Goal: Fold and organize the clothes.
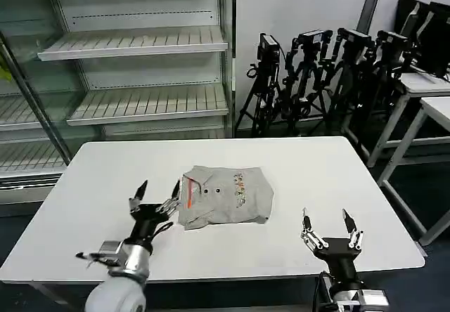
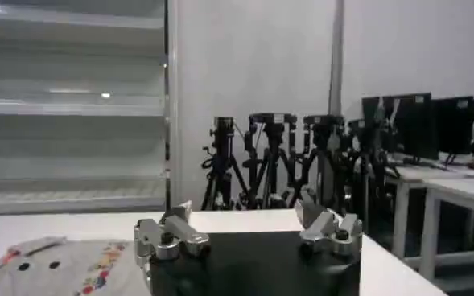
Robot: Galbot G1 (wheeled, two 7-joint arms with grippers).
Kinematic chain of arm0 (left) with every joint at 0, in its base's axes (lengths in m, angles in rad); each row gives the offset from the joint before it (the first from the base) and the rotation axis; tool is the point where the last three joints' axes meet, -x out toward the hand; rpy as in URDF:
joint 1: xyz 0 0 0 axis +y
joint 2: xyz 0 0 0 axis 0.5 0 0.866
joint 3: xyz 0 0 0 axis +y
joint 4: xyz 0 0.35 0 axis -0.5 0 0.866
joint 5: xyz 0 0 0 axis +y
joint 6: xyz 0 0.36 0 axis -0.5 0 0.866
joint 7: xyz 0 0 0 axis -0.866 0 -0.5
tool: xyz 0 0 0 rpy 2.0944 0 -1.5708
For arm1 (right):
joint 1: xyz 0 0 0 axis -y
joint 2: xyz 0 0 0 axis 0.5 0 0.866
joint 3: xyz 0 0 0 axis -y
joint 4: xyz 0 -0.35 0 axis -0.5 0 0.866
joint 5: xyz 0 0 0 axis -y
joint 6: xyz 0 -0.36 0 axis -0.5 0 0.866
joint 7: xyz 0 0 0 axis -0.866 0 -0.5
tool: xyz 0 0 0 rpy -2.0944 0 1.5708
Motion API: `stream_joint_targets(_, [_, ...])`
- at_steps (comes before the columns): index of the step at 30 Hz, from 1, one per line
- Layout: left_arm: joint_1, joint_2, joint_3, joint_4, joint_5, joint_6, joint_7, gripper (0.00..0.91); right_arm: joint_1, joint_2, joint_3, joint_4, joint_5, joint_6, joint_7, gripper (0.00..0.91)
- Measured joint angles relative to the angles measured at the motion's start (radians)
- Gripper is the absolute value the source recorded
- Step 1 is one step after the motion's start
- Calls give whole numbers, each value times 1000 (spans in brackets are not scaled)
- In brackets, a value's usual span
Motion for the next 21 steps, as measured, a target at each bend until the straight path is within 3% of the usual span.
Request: stream_joint_targets(21, [168,1,-67,-126,126,-52,15,907,-5,1,-10,7,-98,34,11,907])
